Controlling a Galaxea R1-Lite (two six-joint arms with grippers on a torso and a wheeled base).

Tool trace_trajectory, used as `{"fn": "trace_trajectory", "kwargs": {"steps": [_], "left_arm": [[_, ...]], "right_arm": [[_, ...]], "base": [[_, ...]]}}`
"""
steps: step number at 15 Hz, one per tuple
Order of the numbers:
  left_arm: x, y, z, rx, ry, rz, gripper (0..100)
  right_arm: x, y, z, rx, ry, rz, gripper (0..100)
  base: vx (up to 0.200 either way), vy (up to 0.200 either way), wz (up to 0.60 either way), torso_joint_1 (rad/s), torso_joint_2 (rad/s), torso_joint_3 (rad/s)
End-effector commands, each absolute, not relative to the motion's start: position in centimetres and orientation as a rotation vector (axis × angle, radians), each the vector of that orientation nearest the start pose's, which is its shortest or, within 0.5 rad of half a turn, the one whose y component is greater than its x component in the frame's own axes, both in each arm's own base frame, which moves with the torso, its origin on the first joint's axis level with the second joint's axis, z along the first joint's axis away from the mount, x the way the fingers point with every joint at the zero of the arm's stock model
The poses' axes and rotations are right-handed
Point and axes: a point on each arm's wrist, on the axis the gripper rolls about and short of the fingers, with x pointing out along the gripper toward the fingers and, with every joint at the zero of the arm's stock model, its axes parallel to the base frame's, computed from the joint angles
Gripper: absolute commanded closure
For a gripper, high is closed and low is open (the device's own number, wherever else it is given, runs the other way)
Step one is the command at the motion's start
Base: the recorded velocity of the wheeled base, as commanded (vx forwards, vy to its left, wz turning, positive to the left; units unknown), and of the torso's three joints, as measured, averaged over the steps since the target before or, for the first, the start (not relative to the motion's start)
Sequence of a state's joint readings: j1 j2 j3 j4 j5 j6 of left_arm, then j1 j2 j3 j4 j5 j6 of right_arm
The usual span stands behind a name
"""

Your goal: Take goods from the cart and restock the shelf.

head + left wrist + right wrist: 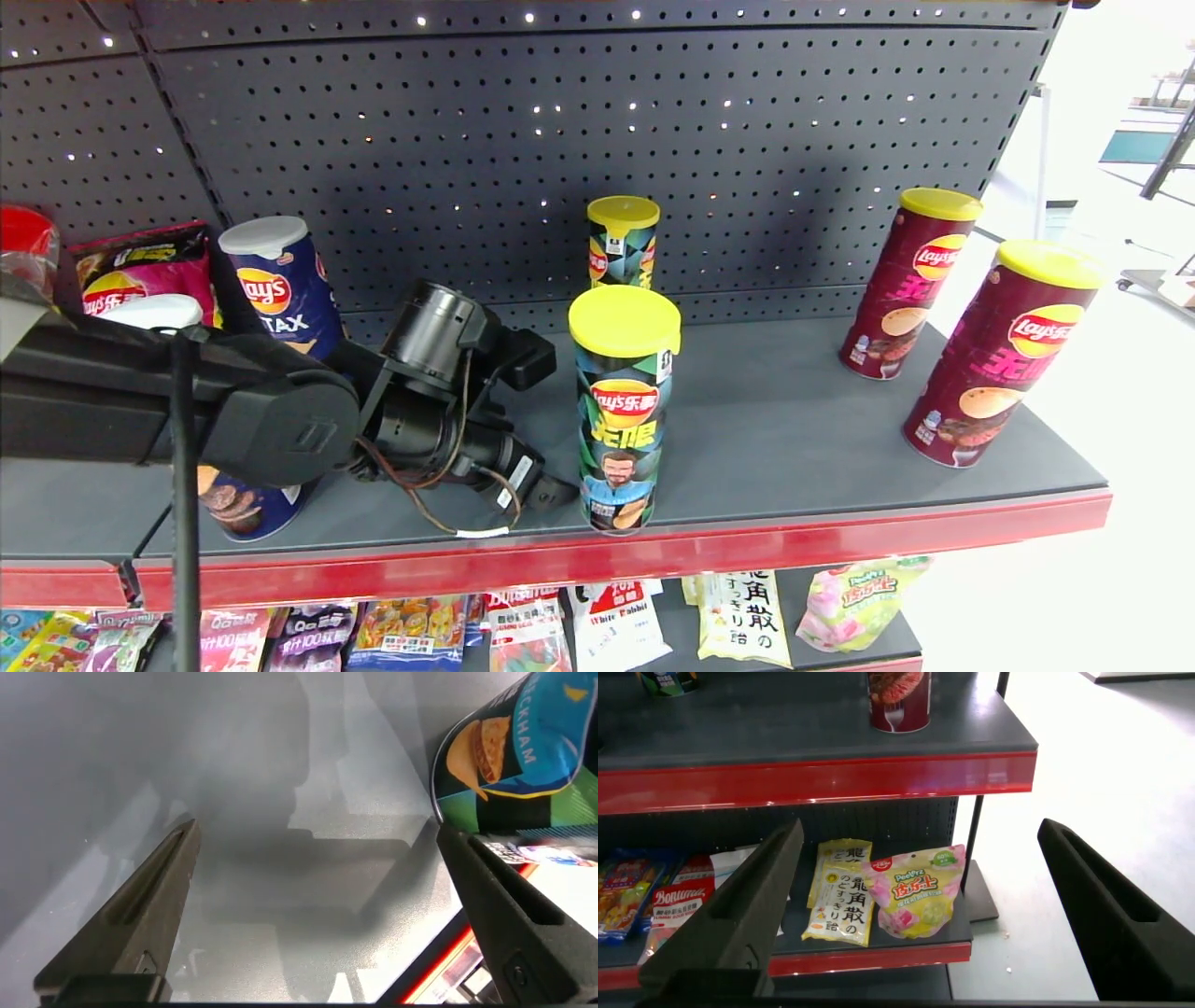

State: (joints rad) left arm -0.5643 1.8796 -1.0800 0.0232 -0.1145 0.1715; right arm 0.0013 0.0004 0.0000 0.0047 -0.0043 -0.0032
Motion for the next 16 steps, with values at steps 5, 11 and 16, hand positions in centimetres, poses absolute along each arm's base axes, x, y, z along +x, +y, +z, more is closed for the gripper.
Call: {"fn": "trace_trajectory", "kwargs": {"steps": [5,11,16], "left_arm": [[28.0,-17.7,14.9,0.35,0.725,-0.678,0],[25.5,-15.4,21.0,0.301,0.529,-0.658,0],[22.0,-13.3,26.0,0.254,0.324,-0.647,0]], "right_arm": [[-2.3,0.0,7.5,-0.005,0.005,-0.003,0],[-2.3,0.0,7.5,-0.003,0.005,-0.003,0],[-2.3,0.0,7.5,-0.005,0.005,-0.003,0]], "base": [[0.0,0.0,0.0,0.0,0.0,0.0],[0.0,0.0,0.0,0.0,0.0,0.0],[0.0,0.0,0.0,0.0,0.0,0.0]]}}
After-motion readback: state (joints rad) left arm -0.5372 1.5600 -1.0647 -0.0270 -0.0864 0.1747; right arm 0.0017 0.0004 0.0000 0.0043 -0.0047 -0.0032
